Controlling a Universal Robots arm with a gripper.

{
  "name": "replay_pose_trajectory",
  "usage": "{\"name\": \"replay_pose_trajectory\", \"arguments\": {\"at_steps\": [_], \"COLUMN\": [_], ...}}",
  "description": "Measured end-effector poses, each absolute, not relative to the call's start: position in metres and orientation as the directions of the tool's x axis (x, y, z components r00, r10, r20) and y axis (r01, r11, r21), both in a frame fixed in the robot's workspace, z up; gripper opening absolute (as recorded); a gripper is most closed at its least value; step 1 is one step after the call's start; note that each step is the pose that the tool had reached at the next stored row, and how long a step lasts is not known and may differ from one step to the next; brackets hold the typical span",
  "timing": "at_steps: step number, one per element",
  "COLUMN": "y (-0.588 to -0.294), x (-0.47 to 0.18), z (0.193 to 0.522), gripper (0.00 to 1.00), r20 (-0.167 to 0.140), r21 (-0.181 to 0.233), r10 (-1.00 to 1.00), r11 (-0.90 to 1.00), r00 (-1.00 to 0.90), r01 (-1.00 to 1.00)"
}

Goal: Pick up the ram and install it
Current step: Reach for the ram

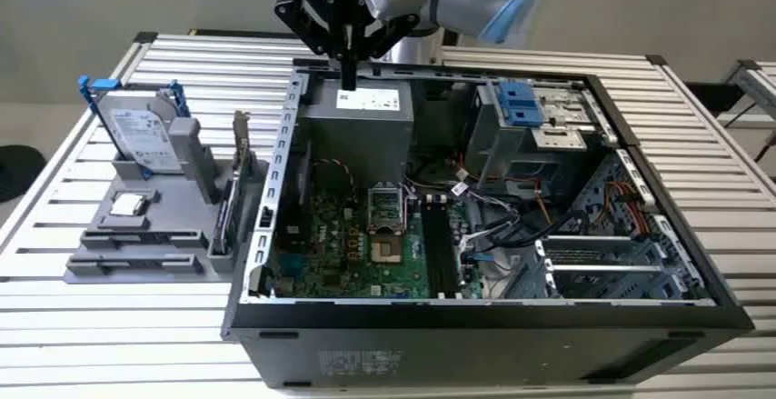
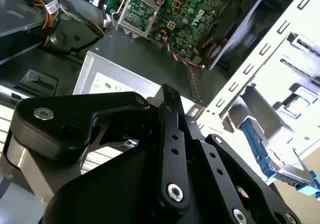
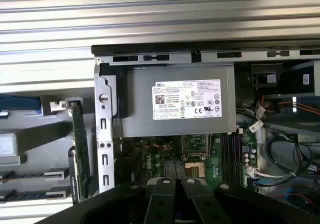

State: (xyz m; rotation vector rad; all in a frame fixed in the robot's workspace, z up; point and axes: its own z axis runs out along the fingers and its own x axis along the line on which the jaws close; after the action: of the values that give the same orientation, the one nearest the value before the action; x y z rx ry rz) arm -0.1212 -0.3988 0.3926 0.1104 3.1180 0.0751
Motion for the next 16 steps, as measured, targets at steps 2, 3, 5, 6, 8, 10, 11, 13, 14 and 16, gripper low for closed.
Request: {"name": "replay_pose_trajectory", "arguments": {"at_steps": [2,3,5,6,8,10,11,13,14,16], "y": [-0.3988,-0.3988,-0.3988,-0.399,-0.3991,-0.3993,-0.3993,-0.3995,-0.3996,-0.3998], "x": [-0.1212,-0.1212,-0.1214,-0.1219,-0.123,-0.1241,-0.1248,-0.1261,-0.1267,-0.128], "z": [0.3926,0.3926,0.3926,0.3926,0.3926,0.3926,0.3926,0.3926,0.3926,0.3926], "gripper": [0.0,0.0,0.0,0.0,0.0,0.0,0.0,0.0,0.0,0.0], "r20": [-0.019,-0.019,-0.019,-0.019,-0.019,-0.019,-0.019,-0.019,-0.019,-0.019], "r21": [0.049,0.049,0.049,0.049,0.049,0.049,0.049,0.049,0.049,0.049], "r10": [0.071,0.071,0.071,0.071,0.071,0.071,0.071,0.071,0.071,0.071], "r11": [0.996,0.996,0.996,0.996,0.996,0.996,0.996,0.996,0.996,0.996], "r00": [-0.997,-0.997,-0.997,-0.997,-0.997,-0.997,-0.997,-0.997,-0.997,-0.997], "r01": [0.07,0.07,0.07,0.07,0.07,0.07,0.07,0.07,0.07,0.07]}}
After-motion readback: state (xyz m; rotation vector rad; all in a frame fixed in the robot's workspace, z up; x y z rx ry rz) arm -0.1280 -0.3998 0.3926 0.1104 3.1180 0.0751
